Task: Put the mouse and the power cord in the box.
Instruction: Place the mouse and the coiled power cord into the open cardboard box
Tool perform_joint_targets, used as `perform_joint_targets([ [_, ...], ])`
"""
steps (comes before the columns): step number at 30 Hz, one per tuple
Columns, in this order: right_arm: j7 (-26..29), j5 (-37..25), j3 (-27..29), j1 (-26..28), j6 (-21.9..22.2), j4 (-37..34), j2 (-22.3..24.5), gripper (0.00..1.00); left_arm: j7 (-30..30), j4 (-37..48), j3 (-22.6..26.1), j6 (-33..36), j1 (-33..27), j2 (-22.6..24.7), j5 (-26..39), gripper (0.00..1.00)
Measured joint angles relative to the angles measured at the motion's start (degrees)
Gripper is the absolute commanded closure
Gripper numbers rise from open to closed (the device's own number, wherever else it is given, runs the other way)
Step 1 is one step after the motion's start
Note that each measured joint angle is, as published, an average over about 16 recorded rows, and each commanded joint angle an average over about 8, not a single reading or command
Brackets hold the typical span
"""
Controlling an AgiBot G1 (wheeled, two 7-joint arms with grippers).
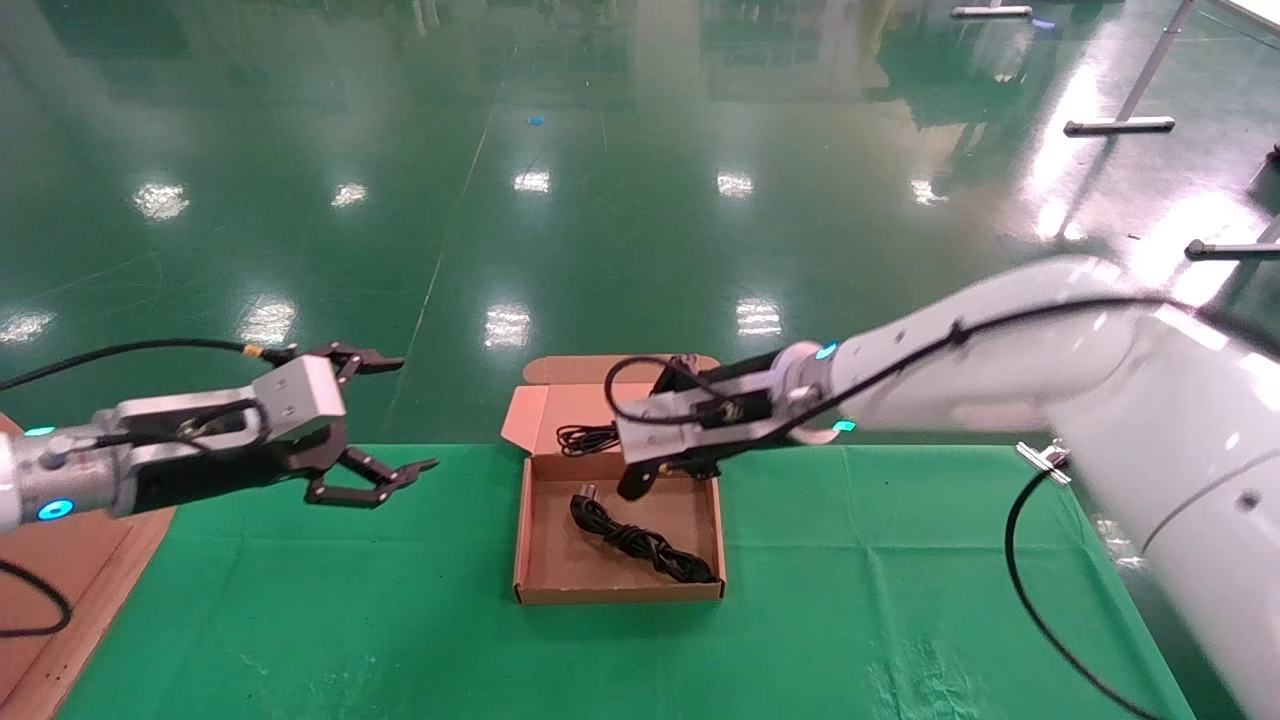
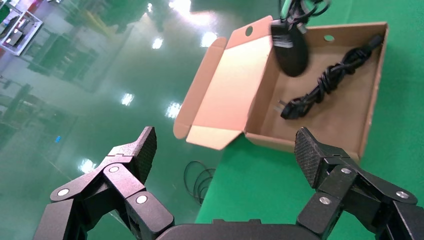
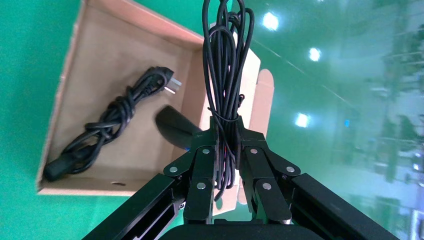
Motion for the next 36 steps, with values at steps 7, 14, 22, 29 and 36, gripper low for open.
perform_joint_targets([
  [7, 2.8, 2.0, -7.8, -3.3, 7.5, 3.4, 0.0, 1.0, 1.6, 0.8, -0.8, 1.3, 2.2, -1.1, -1.7, 0.0],
  [14, 4.7, 3.8, -14.1, -4.6, 11.1, 4.6, 0.1, 1.0, 3.4, 2.9, -1.2, 2.3, 3.2, -0.5, -2.6, 0.0],
  [22, 5.5, 5.1, -18.4, -4.8, 13.7, 5.7, 0.1, 0.17, 4.8, 4.8, -1.4, 3.5, 3.2, 0.0, -3.1, 0.0],
  [29, 5.5, 5.4, -19.4, -4.9, 14.4, 6.2, 0.1, 0.0, 5.1, 5.3, -1.5, 3.8, 3.1, 0.1, -3.2, 0.0],
  [36, 5.5, 5.3, -19.1, -4.8, 14.1, 6.0, 0.1, 0.0, 5.1, 5.2, -1.5, 3.7, 3.1, 0.1, -3.2, 0.0],
])
